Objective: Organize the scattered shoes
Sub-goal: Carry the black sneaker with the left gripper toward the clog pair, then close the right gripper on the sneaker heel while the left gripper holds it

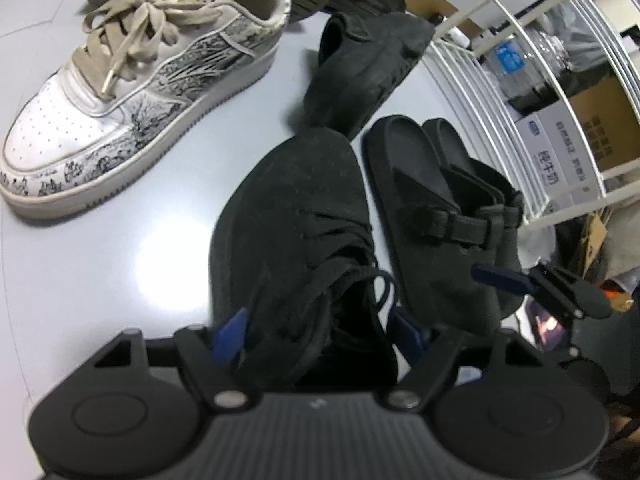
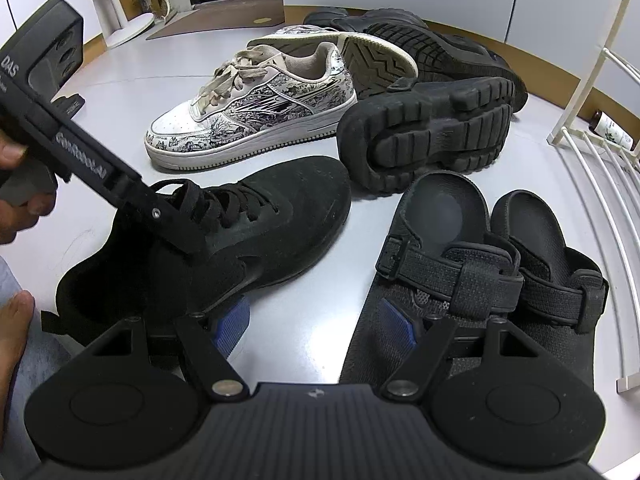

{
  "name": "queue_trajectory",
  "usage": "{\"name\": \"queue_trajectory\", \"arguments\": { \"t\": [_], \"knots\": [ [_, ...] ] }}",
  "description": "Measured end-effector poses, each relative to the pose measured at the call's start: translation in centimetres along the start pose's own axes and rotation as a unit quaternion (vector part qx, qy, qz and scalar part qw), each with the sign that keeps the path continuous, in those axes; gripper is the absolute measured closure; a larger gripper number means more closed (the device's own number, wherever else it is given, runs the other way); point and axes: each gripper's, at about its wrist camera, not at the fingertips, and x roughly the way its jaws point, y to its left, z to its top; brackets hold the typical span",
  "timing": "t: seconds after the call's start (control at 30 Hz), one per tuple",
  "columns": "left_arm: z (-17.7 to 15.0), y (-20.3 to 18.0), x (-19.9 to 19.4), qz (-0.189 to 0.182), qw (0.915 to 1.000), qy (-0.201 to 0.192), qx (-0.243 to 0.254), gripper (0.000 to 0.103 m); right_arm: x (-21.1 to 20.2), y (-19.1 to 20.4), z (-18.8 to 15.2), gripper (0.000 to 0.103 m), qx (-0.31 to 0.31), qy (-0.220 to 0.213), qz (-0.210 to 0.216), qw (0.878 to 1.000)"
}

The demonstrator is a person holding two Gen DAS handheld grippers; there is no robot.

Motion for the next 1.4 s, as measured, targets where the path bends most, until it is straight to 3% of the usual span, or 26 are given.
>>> {"name": "queue_trajectory", "arguments": {
  "t": [0.2, 0.6, 0.9, 1.4],
  "knots": [
    [0.7, 0.3, -1.8, -0.028, 0.9992, -0.025, -0.011, 0.031, 0.7, 1.9, 0.9, 0.027, -0.04, -0.011, 0.014, 0.999],
    [2.0, 1.7, -6.3, -0.019, 0.9954, -0.083, -0.043, 0.026, 2.1, 5.1, 1.9, 0.027, -0.121, -0.012, 0.006, 0.993],
    [0.5, 2.4, -9.1, -0.009, 0.9924, -0.113, -0.047, 0.02, 2.6, 6.6, 2.2, 0.026, -0.209, -0.015, 0.03, 0.977],
    [0.2, 5.5, -7.6, 0.013, 0.9925, -0.101, -0.067, 0.02, 3.7, 7.6, 2.1, 0.016, -0.339, -0.018, 0.08, 0.937]
  ]
}}
